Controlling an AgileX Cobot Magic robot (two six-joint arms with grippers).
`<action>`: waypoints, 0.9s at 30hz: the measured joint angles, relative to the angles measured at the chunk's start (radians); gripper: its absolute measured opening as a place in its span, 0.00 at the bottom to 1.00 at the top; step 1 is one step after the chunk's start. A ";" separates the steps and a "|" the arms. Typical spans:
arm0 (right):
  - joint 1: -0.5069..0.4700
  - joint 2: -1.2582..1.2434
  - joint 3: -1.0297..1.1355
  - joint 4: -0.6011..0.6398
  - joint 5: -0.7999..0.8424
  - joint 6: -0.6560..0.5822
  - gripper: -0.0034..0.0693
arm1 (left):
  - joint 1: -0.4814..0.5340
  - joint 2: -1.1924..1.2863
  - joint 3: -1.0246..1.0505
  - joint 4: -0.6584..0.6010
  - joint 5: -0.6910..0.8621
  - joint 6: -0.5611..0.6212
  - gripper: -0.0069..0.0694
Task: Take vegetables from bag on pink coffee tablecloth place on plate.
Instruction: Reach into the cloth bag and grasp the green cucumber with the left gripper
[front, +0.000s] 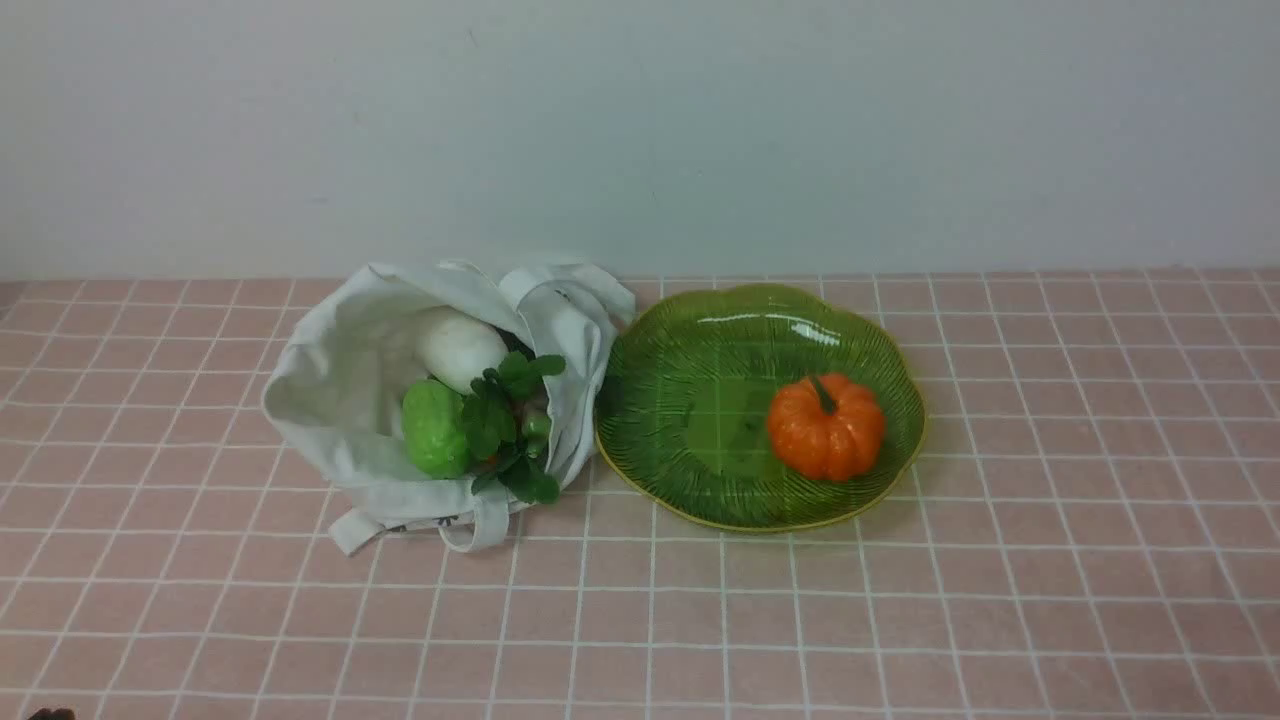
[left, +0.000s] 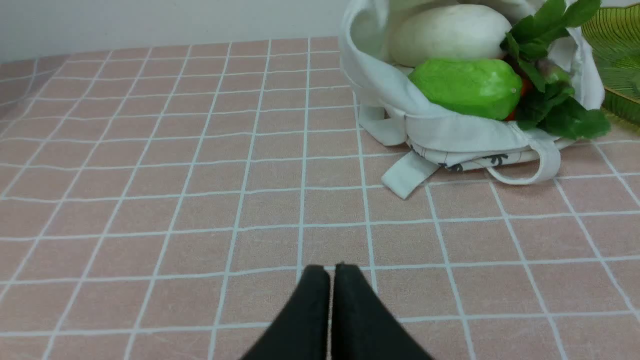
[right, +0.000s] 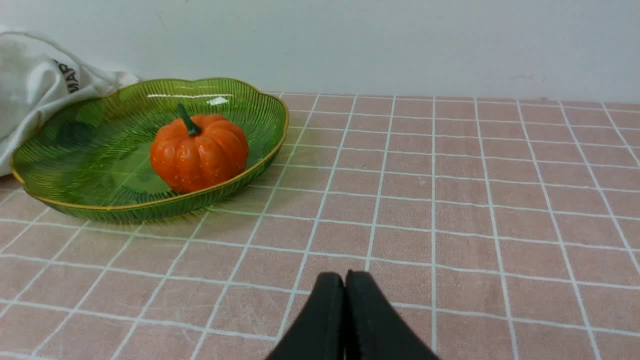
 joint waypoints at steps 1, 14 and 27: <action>0.000 0.000 0.000 0.000 0.000 0.000 0.03 | 0.000 0.000 0.000 0.000 0.000 0.000 0.08; 0.000 0.000 0.000 0.000 0.000 0.000 0.03 | 0.000 0.000 0.000 -0.001 0.000 -0.001 0.08; 0.000 0.000 0.000 0.000 0.000 0.000 0.03 | 0.000 0.000 0.000 -0.742 0.014 -0.394 0.08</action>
